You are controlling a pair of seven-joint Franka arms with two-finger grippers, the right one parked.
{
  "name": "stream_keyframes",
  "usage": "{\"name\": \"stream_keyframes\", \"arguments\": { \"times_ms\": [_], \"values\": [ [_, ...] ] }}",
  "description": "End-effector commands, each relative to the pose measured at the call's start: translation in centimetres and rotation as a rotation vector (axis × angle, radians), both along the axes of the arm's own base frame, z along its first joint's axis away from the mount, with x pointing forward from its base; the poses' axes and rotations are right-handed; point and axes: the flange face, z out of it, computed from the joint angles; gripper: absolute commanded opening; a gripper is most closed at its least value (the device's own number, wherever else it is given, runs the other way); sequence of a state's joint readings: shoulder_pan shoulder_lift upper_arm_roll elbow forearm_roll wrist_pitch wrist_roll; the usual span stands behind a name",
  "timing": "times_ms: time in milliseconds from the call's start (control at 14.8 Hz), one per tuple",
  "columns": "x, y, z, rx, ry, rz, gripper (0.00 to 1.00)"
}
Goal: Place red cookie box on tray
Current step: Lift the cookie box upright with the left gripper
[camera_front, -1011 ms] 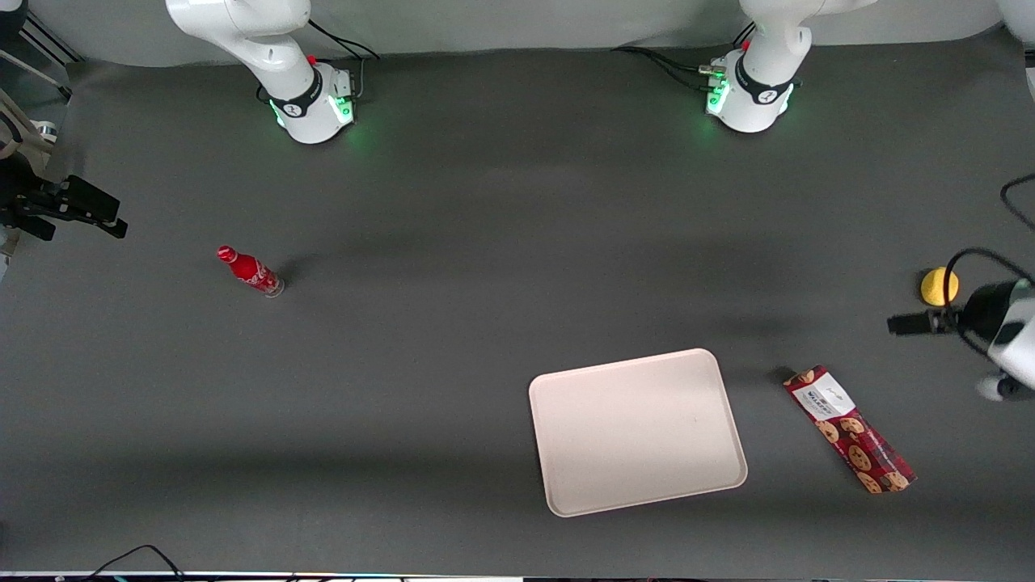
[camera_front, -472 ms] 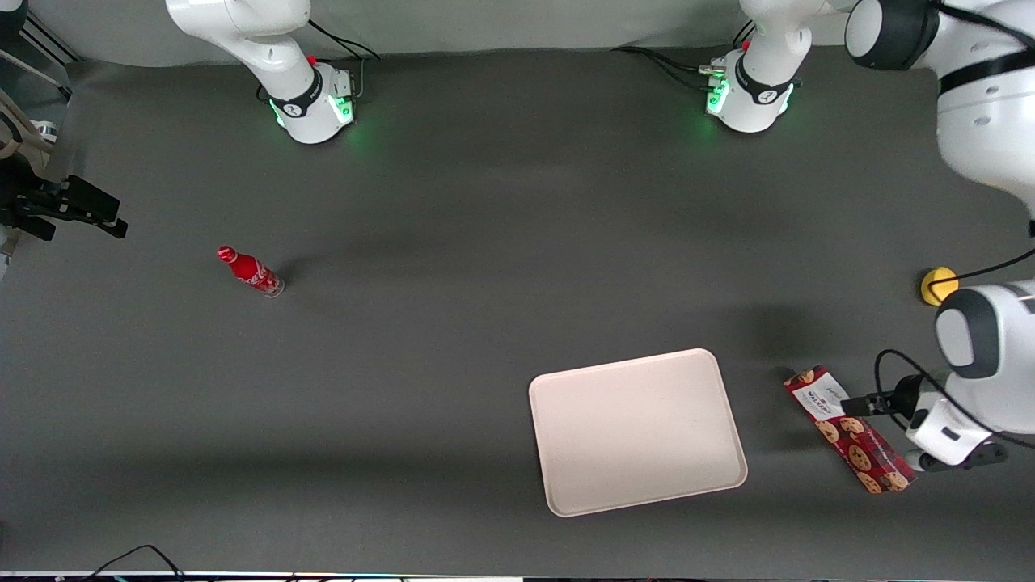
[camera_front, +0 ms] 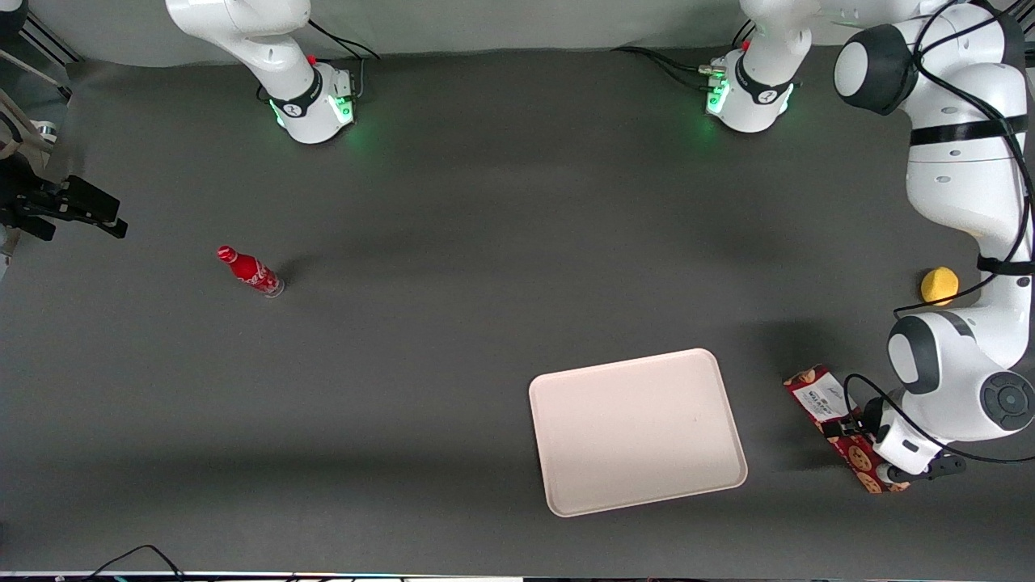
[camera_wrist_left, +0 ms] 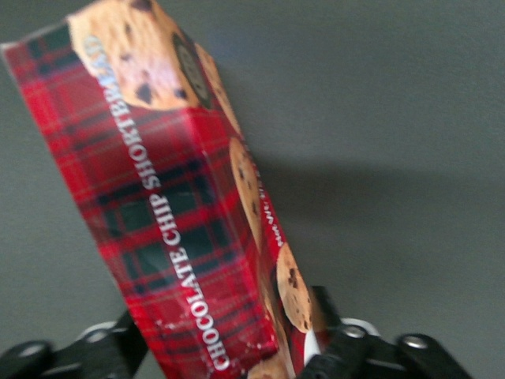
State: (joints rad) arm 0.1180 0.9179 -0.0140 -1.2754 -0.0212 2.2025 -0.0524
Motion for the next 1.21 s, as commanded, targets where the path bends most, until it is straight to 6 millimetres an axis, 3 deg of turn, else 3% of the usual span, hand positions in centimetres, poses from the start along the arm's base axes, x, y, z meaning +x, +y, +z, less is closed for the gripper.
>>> {"name": "stream_keyframes", "arguments": {
  "times_ms": [0, 202, 404, 674, 944, 1079, 1146],
  "values": [
    [0.1, 0.8, 1.1, 0.002, -0.013, 0.03, 0.0],
    [0.1, 0.7, 1.9, -0.001, 0.0, 0.03, 0.0],
    [-0.2, 0.5, 5.4, -0.006, 0.061, 0.025, 0.0],
    [-0.6, 0.3, 13.7, -0.014, 0.158, 0.015, 0.0],
    [-1.9, -0.6, 20.0, -0.033, 0.224, 0.031, 0.0],
    [-2.6, -3.1, 23.6, -0.046, 0.218, 0.101, 0.0],
    [-2.8, -5.9, 25.1, -0.063, 0.211, 0.131, 0.0]
  ]
}}
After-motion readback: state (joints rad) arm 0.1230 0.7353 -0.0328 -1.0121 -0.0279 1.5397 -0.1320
